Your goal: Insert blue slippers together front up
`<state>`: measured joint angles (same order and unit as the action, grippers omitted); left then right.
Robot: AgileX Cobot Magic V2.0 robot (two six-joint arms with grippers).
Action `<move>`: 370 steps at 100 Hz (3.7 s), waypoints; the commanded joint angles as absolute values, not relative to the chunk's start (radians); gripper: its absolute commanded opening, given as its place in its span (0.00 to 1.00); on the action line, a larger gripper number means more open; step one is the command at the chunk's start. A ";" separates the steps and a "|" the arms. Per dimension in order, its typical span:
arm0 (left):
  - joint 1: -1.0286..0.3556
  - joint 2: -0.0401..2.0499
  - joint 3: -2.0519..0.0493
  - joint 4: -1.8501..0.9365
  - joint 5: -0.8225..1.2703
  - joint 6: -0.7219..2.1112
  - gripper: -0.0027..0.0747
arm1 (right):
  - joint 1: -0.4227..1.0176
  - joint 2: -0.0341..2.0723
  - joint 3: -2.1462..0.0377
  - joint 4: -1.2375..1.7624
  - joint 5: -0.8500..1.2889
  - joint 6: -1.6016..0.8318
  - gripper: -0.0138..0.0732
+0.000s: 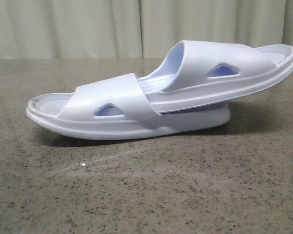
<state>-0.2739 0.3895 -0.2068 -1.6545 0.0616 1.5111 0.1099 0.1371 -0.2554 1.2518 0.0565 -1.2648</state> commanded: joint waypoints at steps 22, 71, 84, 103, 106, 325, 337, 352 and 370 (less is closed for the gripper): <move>-0.284 0.395 -0.235 -1.658 0.079 1.511 0.06 | 0.111 0.144 -0.280 1.251 0.038 -1.277 0.04; -0.298 0.366 -0.229 -1.613 -0.053 1.511 0.06 | 0.111 0.144 -0.280 1.251 0.036 -1.277 0.04; -0.298 0.297 -0.229 -1.377 -0.049 1.444 0.06 | 0.111 0.144 -0.280 1.251 0.036 -1.277 0.04; -0.294 0.179 -0.224 -0.816 -0.042 0.987 0.06 | 0.111 0.144 -0.280 1.251 0.036 -1.277 0.04; -0.294 0.160 -0.220 -0.721 -0.042 0.893 0.06 | 0.111 0.144 -0.280 1.251 0.036 -1.277 0.04; -0.185 -0.032 0.011 0.018 -0.051 0.052 0.06 | 0.111 0.144 -0.280 1.251 0.036 -1.277 0.04; -0.185 -0.032 0.011 0.018 -0.051 0.052 0.06 | 0.111 0.144 -0.280 1.251 0.023 -1.277 0.04; -0.185 -0.032 0.011 0.018 -0.051 0.052 0.05 | 0.111 0.144 -0.280 1.213 0.035 -1.241 0.04; -0.185 -0.032 0.011 0.018 -0.051 0.052 0.06 | 0.111 0.143 -0.280 0.706 0.064 -0.722 0.04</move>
<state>-0.1901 -0.0036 0.0006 0.0281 0.0340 0.0622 0.1099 0.1366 -0.2554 0.9509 0.0706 -0.9839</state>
